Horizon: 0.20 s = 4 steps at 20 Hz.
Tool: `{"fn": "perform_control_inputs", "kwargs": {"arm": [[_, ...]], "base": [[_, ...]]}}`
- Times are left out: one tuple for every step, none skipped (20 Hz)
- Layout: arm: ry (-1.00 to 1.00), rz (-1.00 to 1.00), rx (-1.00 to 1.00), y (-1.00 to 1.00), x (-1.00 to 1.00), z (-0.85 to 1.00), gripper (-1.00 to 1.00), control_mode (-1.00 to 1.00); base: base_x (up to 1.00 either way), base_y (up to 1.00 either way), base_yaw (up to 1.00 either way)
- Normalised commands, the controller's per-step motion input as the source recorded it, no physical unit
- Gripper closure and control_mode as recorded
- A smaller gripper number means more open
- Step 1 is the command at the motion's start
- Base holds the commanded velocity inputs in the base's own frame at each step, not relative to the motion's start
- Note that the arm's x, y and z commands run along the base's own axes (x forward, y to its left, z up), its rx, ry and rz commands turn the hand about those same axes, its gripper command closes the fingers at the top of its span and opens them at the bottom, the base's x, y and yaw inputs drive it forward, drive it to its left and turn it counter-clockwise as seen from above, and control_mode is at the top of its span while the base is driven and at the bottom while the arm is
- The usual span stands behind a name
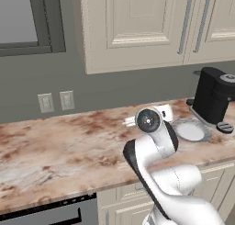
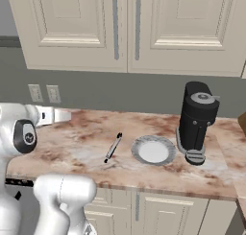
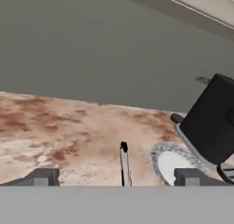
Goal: Pick up the tongs from the counter and place them near the plate next to the oven.
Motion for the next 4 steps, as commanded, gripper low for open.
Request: {"fn": "perform_control_inputs", "kwargs": {"arm": [[-0.33,0.00,-0.10,0.21,-0.51,0.38,-1.00,-1.00],[-0.33,0.00,-0.11,0.25,-0.50,0.40,-1.00,-1.00],[-0.31,0.00,-0.10,0.21,-0.47,0.36,-1.00,-1.00],[-0.33,0.00,-0.09,0.16,-0.49,0.35,-1.00,-1.00]], "base": [[0.00,0.00,0.00],[0.00,0.00,0.00],[0.00,0.00,0.00],[0.00,0.00,0.00]]}}
